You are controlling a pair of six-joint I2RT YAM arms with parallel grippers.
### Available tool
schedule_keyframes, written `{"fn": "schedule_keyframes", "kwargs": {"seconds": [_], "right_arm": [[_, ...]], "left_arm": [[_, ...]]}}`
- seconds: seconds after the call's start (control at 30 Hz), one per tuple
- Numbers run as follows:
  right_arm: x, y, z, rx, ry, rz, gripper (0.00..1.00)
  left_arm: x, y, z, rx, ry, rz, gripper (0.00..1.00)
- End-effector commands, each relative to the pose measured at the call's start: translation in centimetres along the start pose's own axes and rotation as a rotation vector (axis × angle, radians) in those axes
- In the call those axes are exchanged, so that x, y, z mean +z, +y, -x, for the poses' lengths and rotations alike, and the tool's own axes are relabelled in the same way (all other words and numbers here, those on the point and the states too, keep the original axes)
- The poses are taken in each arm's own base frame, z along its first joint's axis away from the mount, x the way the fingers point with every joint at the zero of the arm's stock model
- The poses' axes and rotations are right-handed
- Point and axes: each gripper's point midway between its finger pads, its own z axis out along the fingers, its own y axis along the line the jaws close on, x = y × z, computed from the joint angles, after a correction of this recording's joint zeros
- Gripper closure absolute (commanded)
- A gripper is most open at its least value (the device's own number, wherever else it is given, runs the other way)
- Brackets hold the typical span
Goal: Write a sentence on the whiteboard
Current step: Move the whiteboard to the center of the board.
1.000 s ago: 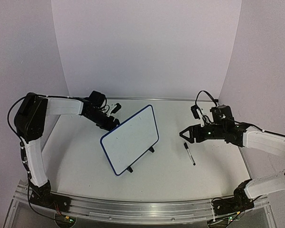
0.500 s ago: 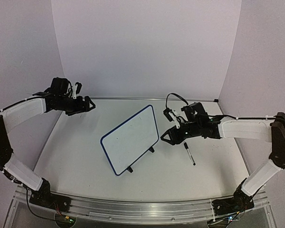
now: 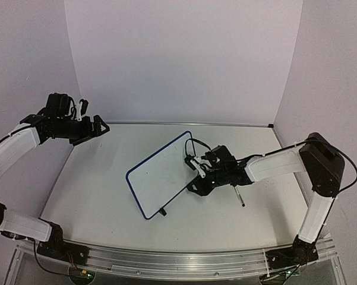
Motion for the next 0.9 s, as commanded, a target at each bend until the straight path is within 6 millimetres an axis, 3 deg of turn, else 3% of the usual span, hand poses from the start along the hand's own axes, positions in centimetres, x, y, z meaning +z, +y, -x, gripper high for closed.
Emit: {"fn": "schedule_keyframes", "kwargs": {"seconds": [0.0, 0.3, 0.87], "right_arm": [[1.1, -1.1, 1.6, -0.001, -0.083, -0.048, 0.57], [2.6, -1.7, 0.2, 0.016, -0.073, -0.071, 0.62], [3.7, -2.1, -0.6, 0.024, -0.096, -0.111, 0.82]], "left_arm": [[-3.1, -1.8, 1.9, 0.003, -0.071, -0.042, 0.01], [-4.3, -2.3, 2.5, 0.012, -0.103, -0.046, 0.01], [-4.0, -2.0, 2.3, 0.009, -0.097, -0.034, 0.01]]}}
